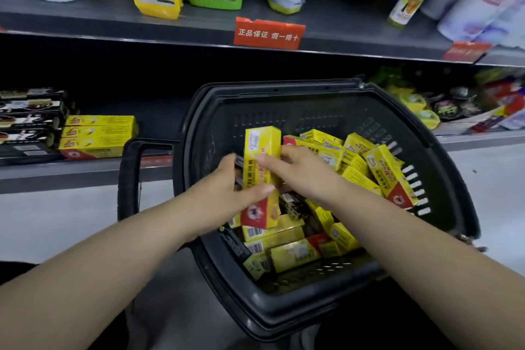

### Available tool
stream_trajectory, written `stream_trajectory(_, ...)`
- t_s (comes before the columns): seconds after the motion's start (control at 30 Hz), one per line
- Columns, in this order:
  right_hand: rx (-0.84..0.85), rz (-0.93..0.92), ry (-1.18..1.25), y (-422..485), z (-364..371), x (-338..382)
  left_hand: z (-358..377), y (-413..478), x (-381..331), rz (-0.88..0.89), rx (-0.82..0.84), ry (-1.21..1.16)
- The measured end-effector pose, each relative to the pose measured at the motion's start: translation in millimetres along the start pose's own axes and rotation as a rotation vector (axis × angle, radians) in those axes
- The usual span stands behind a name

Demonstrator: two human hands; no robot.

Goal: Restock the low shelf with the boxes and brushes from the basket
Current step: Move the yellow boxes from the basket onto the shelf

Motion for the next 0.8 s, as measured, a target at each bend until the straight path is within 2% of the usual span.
stream_trajectory(0.07,0.121,0.063,0.191,-6,11,3,1,6,7,-0.079,-0.051,-0.169)
stream_trajectory(0.13,0.078,0.090,0.155,6,-3,-5,0,12,15,-0.183,-0.084,-0.297)
stream_trajectory(0.17,-0.025,0.071,0.007,17,-23,-14,1,14,18,-0.226,-0.067,-0.368)
stream_trajectory(0.23,-0.227,0.047,-0.579,40,-67,-39,3,17,20,-0.270,-0.039,-0.483)
stream_trajectory(0.27,-0.257,0.073,-0.829,46,-81,-57,2,18,21,-0.282,-0.037,-0.518)
stream_trajectory(0.3,-0.243,0.135,-0.969,51,-89,-78,1,18,21,-0.291,-0.035,-0.546)
stream_trajectory(0.37,-0.202,0.238,-1.061,54,-95,-111,2,19,23,-0.307,-0.015,-0.592)
stream_trajectory(0.5,-0.238,0.235,-1.058,57,-91,-111,6,18,21,-0.321,0.012,-0.637)
stream_trajectory(0.57,-0.259,0.275,-0.872,51,-90,-95,8,18,19,-0.325,0.016,-0.659)
stream_trajectory(0.6,-0.278,0.309,-0.669,43,-90,-86,9,17,18,-0.328,0.013,-0.673)
stream_trajectory(0.67,-0.258,0.369,-0.044,21,-79,-65,9,16,15,-0.338,0.001,-0.701)
stream_trajectory(0.73,-0.141,0.383,0.559,-3,-61,-40,7,15,12,-0.354,-0.027,-0.737)
stream_trajectory(0.8,0.020,0.347,0.793,-25,-41,-15,2,14,9,-0.349,-0.067,-0.806)
Point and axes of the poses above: each hand's wrist, its own y-axis towards the middle knuckle, its own z-axis out of the palm, x = y × z, the point moved 9 cm from there along y, towards the middle knuckle, and after that the axes turned 8 degrees about -x, right-handed, at the moved point
